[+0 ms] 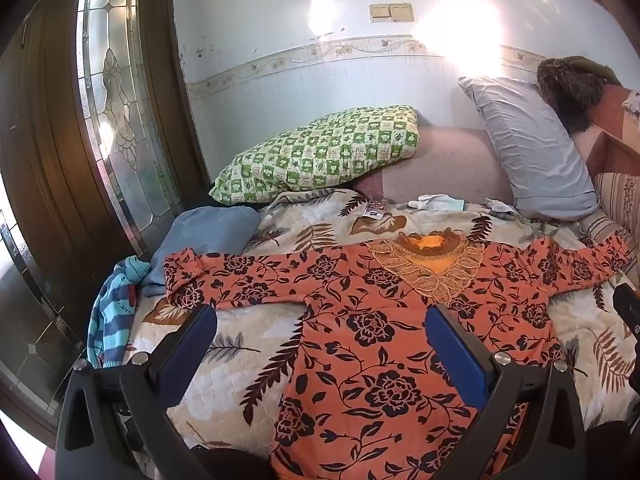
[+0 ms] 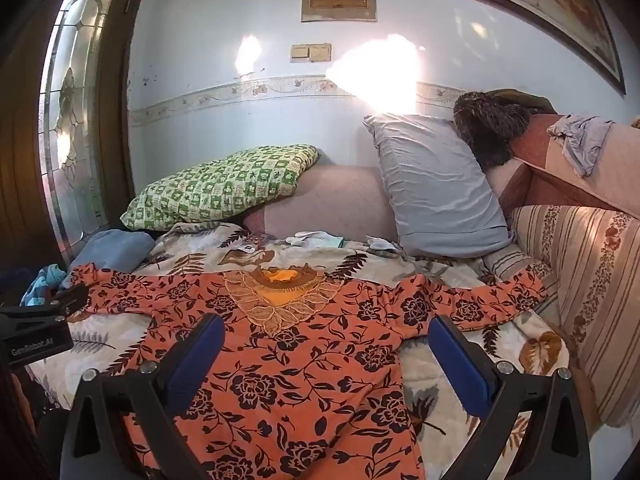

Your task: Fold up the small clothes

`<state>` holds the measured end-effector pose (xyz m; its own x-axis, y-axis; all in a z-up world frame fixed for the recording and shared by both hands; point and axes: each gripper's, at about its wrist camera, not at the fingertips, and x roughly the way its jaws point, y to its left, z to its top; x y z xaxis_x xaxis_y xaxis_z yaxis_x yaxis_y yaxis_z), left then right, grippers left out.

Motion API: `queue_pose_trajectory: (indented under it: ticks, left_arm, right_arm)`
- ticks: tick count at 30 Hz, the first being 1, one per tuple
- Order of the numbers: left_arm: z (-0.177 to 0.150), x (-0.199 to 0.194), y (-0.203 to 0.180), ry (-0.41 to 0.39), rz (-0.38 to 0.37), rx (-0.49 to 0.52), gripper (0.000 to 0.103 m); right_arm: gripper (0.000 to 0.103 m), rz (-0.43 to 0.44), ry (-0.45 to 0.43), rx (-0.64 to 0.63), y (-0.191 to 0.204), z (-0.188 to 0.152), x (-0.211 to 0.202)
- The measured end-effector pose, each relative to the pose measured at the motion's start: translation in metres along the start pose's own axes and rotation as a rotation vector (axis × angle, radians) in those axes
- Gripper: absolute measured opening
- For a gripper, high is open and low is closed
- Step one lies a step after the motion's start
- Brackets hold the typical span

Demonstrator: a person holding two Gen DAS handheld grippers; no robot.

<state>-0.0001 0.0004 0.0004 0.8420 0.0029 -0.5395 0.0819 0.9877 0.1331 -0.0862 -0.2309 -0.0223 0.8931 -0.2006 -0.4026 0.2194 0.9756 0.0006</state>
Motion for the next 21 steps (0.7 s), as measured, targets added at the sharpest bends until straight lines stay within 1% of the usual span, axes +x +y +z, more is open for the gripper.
queue_pose_trajectory:
  ticks: [1, 2, 3, 8, 9, 10, 16, 18, 21]
  left_arm:
    - [0.000, 0.000, 0.000, -0.003, -0.001, -0.003, 0.103]
    - [0.000, 0.000, 0.001, 0.008, 0.000, 0.001, 0.103]
    - [0.001, 0.001, 0.001, 0.011, 0.001, 0.003, 0.103]
    - [0.001, 0.001, 0.005, 0.015, -0.003, 0.004, 0.103]
    - [0.001, 0.001, 0.003, 0.014, 0.001, 0.001, 0.103]
    - [0.000, 0.002, 0.002, 0.016, 0.001, 0.006, 0.103]
    - [-0.003, 0.003, -0.002, 0.007, 0.012, 0.004, 0.103]
    - [-0.002, 0.001, 0.002, 0.001, 0.011, 0.001, 0.103]
    - [-0.001, 0.000, 0.005, -0.001, 0.006, -0.007, 0.103]
  right_arm:
    - [0.103, 0.006, -0.002, 0.001, 0.003, 0.000, -0.001]
    - [0.103, 0.017, 0.020, 0.038, -0.003, -0.002, 0.005]
    - [0.103, 0.019, 0.019, 0.059, -0.007, -0.003, 0.006]
    - [0.103, 0.027, 0.009, 0.054, -0.010, -0.002, 0.006]
    - [0.103, -0.008, 0.005, 0.034, -0.007, -0.005, -0.001]
    - [0.103, -0.014, 0.017, 0.028, -0.003, 0.000, 0.004]
    - [0.103, -0.015, 0.017, 0.017, 0.002, -0.001, 0.001]
    - [0.103, -0.008, 0.020, 0.021, -0.004, 0.000, 0.005]
    - [0.103, -0.008, 0.025, 0.027, -0.003, 0.000, 0.005]
